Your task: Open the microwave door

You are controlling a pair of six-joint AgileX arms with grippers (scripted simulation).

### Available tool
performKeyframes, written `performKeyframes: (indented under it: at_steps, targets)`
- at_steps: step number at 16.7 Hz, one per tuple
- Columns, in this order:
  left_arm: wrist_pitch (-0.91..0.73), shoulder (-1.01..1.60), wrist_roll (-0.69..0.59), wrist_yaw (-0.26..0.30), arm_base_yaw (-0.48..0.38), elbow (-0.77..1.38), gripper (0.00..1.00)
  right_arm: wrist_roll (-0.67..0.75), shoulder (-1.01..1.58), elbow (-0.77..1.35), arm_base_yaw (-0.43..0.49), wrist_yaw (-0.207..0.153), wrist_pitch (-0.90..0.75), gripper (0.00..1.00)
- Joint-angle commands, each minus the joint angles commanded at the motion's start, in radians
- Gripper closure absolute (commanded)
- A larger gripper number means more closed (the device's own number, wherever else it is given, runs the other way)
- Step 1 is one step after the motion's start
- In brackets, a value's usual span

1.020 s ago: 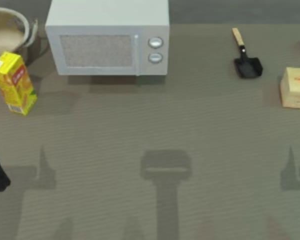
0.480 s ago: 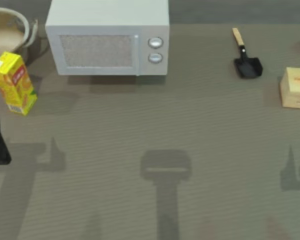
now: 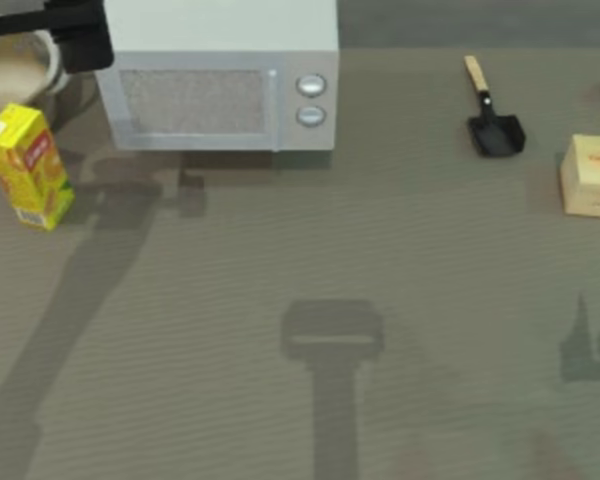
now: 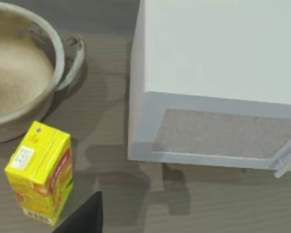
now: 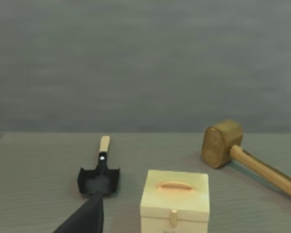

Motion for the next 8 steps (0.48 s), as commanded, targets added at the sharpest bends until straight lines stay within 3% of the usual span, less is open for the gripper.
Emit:
performKeyframes:
  at_steps: [8]
  targets:
    - [-0.356,0.710,-0.176,-0.089,-0.188,0.742,0.00,0.000,0.000,0.000,0.000,0.000,0.000,0.00]
